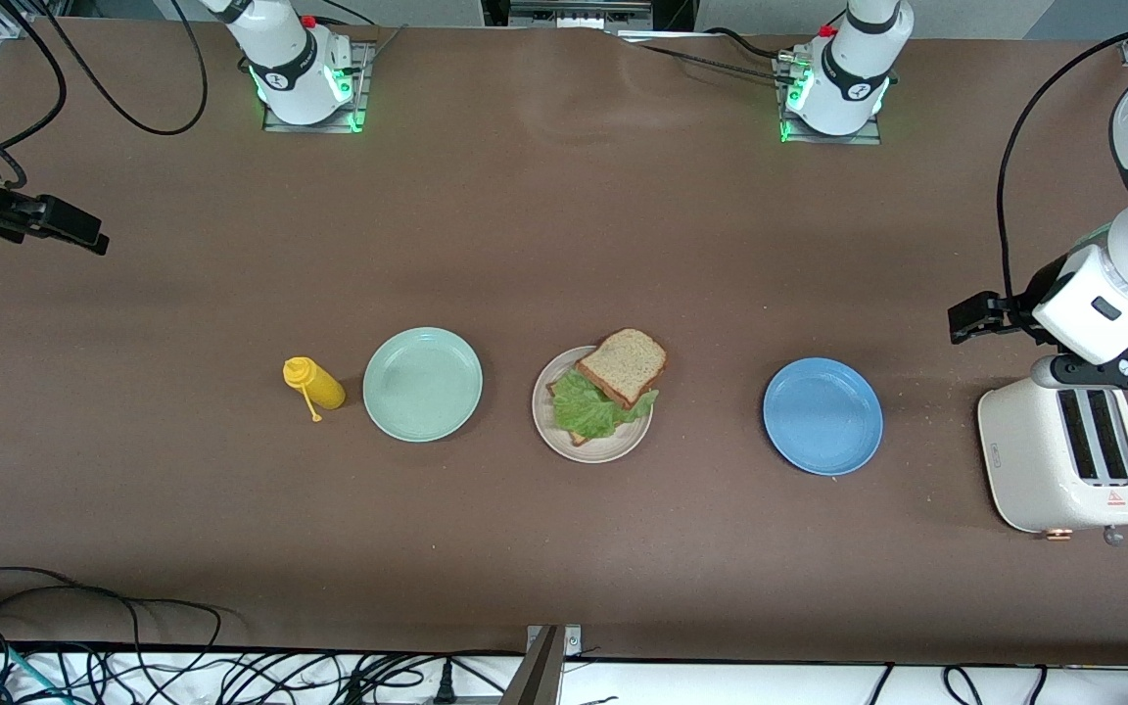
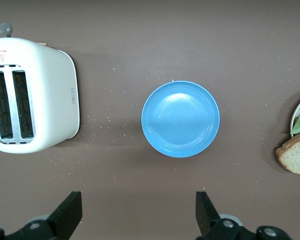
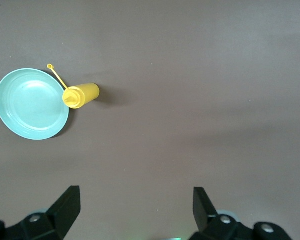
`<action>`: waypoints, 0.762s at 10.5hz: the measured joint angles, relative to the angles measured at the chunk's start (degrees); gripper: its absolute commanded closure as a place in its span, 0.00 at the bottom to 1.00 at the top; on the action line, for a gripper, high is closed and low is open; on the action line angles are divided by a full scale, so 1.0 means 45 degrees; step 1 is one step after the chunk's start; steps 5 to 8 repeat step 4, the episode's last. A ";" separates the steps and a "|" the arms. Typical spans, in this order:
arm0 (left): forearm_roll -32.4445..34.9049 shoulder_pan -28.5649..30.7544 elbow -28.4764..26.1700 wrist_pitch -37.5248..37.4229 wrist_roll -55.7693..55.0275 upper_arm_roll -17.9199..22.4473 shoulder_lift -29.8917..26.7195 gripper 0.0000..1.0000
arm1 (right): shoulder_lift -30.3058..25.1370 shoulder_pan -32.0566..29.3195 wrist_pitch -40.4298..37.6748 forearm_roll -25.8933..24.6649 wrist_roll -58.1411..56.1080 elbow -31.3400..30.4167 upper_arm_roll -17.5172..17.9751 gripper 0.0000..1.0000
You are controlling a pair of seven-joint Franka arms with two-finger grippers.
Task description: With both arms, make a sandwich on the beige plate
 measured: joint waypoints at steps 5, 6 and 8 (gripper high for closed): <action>0.0000 0.0000 -0.0018 -0.0055 0.0012 0.0000 0.0000 0.00 | 0.0302 0.0000 0.0050 0.0000 0.0000 -0.0001 0.0002 0.00; 0.0000 0.0000 -0.0018 -0.0055 0.0012 0.0000 0.0000 0.00 | 0.0302 0.0000 0.0050 0.0000 0.0000 -0.0001 0.0002 0.00; 0.0000 0.0000 -0.0018 -0.0055 0.0012 0.0000 0.0000 0.00 | 0.0302 0.0000 0.0050 0.0000 0.0000 -0.0001 0.0002 0.00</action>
